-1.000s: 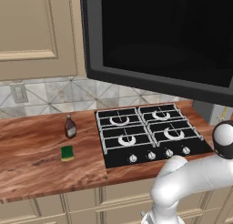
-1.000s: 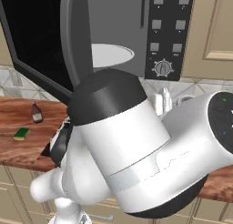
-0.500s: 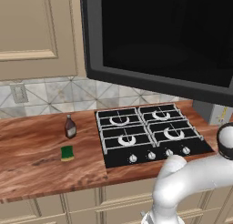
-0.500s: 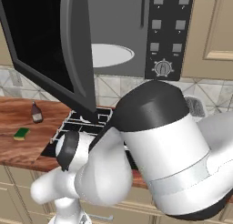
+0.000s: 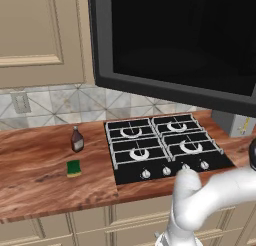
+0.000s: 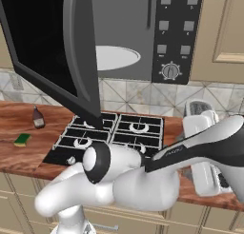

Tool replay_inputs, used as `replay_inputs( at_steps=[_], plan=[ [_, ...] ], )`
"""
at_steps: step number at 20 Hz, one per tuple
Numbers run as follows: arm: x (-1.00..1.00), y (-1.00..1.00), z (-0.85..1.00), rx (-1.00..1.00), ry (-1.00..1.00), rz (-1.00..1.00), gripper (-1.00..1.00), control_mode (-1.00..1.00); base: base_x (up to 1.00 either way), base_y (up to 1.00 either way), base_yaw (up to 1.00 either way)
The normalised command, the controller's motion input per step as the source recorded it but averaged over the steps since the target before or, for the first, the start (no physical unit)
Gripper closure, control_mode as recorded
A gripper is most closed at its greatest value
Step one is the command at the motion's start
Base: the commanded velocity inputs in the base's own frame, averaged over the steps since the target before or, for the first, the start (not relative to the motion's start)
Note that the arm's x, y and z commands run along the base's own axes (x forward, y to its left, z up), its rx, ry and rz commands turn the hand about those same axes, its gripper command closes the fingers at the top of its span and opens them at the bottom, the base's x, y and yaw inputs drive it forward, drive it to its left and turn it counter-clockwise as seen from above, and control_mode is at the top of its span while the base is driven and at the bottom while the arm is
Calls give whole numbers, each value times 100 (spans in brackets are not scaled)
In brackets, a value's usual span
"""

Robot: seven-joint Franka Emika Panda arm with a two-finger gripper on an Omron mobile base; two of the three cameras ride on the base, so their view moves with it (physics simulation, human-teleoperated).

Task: Place the sponge inside the microwave to prepare for sanitizing.

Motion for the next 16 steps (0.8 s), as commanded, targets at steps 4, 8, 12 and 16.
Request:
replay_inputs(
  at_steps=[4,8,12,16],
  plan=[
    [67,23,-1,9,-1,27,-100,-100,0,0,0],
    [53,17,0,20,-9,20,-100,-100,0,0,0],
    [34,0,0,40,-13,10,-100,-100,0,0,0],
    [36,0,15,55,-4,7,-100,-100,0,0,0]
  ],
)
